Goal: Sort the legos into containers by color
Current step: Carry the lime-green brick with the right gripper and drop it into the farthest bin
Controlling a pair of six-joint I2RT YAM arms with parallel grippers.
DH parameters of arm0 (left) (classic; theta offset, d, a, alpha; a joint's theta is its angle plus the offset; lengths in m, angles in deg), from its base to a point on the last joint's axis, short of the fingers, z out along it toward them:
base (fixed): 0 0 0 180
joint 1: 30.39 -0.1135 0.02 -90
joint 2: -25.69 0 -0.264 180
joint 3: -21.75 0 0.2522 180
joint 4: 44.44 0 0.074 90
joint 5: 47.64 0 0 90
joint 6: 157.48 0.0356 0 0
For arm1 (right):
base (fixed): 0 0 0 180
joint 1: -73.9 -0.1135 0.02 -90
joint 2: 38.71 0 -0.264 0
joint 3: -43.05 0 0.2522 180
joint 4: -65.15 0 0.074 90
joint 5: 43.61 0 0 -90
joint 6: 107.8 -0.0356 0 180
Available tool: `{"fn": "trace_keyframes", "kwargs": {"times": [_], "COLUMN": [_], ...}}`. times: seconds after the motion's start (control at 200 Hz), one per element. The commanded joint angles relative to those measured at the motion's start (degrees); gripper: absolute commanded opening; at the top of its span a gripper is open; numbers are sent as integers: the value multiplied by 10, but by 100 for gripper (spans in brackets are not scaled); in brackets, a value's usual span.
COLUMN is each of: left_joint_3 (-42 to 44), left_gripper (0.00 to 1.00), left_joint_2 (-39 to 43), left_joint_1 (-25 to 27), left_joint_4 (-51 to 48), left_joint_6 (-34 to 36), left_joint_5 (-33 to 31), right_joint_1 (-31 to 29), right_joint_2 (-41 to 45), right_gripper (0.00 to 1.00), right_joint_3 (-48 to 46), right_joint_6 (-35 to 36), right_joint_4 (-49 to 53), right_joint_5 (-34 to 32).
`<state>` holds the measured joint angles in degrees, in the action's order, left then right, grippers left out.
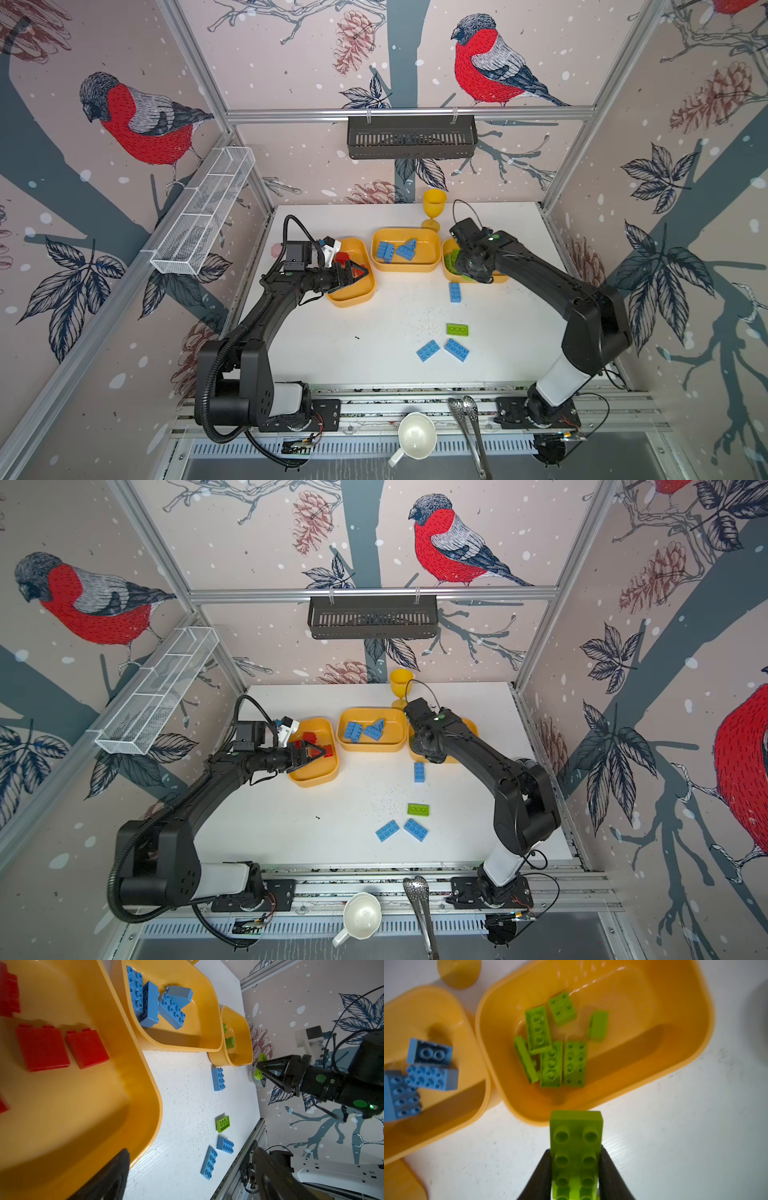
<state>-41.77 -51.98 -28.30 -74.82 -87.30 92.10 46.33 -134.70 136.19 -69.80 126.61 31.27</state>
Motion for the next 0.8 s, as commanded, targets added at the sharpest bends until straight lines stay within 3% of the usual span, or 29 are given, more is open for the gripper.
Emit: {"fn": "trace_keyframes", "kwargs": {"times": [0.0, 0.13, 0.355, 0.545, 0.795], "left_joint_3": [-5, -10, -10, -12, -16], "left_gripper": [92, 92, 92, 92, 92], "left_joint_2": [1, 1, 0, -7, -18], "left_joint_1": [1, 1, 1, 4, 9], "left_joint_4": [33, 36, 44, 49, 51], "left_joint_6": [-20, -25, -35, -41, -46], "left_joint_5": [26, 24, 21, 17, 9], "right_joint_1": [41, 80, 130, 139, 156], "right_joint_2": [-5, -34, -85, -125, -163], "right_gripper": [30, 30, 30, 30, 31], "right_joint_3": [6, 6, 8, 34, 56], "right_joint_6": [110, 173, 219, 210, 144], "right_joint_4": [-33, -59, -107, -133, -168], "right_joint_5": [36, 55, 82, 123, 163]}}
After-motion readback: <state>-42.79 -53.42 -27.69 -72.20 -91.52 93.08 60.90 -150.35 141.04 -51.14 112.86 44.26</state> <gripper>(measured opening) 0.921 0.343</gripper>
